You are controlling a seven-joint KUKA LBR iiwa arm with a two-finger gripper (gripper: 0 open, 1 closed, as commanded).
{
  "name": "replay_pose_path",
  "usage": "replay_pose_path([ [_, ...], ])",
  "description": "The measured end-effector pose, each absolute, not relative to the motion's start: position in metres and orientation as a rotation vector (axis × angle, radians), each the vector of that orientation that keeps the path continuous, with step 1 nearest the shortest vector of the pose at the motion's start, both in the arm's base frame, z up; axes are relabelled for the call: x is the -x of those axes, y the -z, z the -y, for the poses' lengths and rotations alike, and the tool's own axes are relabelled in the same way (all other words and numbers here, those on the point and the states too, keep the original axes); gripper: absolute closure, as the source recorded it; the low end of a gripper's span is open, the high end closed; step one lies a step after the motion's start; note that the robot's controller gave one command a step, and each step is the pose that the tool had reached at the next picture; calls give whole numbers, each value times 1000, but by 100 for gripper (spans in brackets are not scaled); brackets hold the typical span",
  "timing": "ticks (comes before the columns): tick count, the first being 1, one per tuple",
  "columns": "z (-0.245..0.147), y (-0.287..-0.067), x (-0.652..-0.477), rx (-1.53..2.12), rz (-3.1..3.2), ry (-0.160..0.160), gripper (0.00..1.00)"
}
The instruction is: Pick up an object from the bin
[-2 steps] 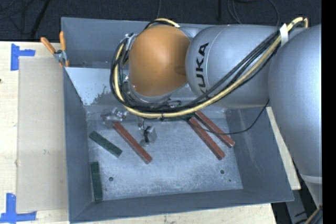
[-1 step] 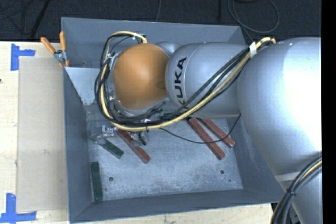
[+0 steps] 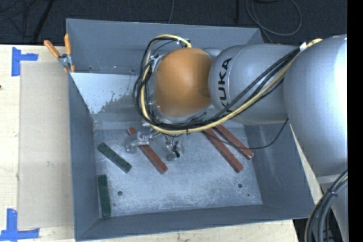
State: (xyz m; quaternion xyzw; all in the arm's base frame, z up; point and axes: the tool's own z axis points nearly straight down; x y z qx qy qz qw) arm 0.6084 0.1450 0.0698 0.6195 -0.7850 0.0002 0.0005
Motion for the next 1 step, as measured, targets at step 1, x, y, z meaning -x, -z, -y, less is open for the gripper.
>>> replay_pose_path([
  [1, -130, -139, -608, -2029, 2408, -5, 0],
])
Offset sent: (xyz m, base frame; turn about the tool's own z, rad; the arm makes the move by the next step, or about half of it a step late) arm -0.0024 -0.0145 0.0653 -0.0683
